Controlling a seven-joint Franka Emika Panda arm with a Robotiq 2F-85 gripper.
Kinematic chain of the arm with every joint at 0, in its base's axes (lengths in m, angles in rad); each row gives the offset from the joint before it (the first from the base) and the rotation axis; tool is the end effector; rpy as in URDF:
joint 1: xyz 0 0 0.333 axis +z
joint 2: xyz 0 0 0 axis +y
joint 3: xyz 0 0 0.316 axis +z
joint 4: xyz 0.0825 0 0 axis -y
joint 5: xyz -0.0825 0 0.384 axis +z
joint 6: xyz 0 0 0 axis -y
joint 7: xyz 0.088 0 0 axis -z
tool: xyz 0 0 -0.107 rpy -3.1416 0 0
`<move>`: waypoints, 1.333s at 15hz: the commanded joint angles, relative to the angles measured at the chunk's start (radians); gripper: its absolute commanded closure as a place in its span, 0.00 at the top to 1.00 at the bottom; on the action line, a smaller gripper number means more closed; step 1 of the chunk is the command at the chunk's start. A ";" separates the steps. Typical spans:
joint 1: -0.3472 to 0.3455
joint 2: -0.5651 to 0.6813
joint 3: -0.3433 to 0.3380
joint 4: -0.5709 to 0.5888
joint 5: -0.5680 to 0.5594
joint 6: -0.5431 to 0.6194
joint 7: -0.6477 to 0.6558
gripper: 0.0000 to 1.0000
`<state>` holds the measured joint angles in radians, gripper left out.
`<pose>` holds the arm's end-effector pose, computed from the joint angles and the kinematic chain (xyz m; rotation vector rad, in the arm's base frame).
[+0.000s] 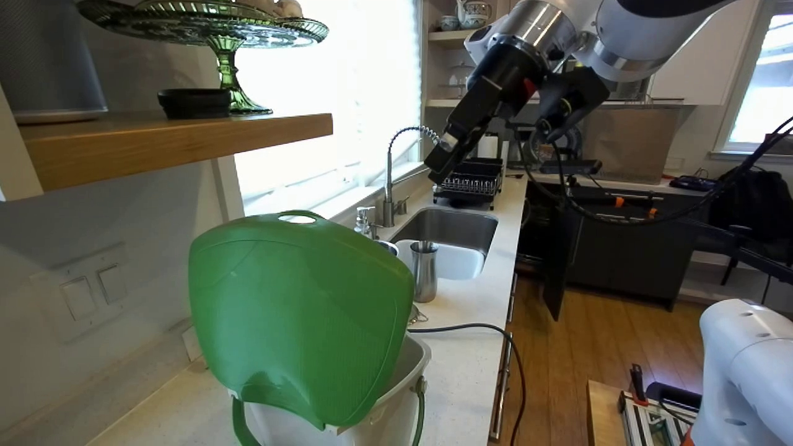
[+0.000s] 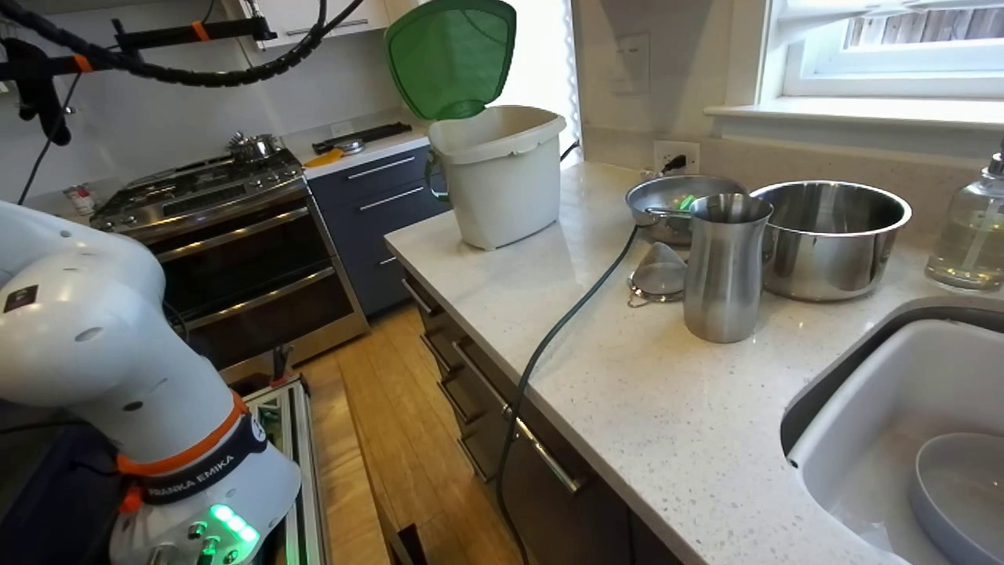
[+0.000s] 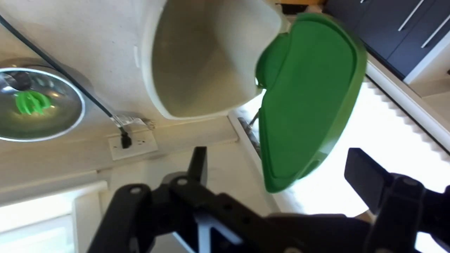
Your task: Close the lid of the bin
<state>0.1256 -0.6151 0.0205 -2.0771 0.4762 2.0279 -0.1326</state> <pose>0.3805 0.0857 0.7252 -2.5642 -0.2455 -0.7447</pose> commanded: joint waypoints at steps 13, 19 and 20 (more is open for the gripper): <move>0.136 0.159 0.085 -0.029 0.090 0.256 0.001 1.00; 0.112 0.172 0.106 -0.044 0.004 0.263 0.024 1.00; 0.109 0.172 0.105 -0.045 -0.012 0.262 0.027 1.00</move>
<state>0.2474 -0.4360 0.1157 -2.1026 0.5160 2.2716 -0.1305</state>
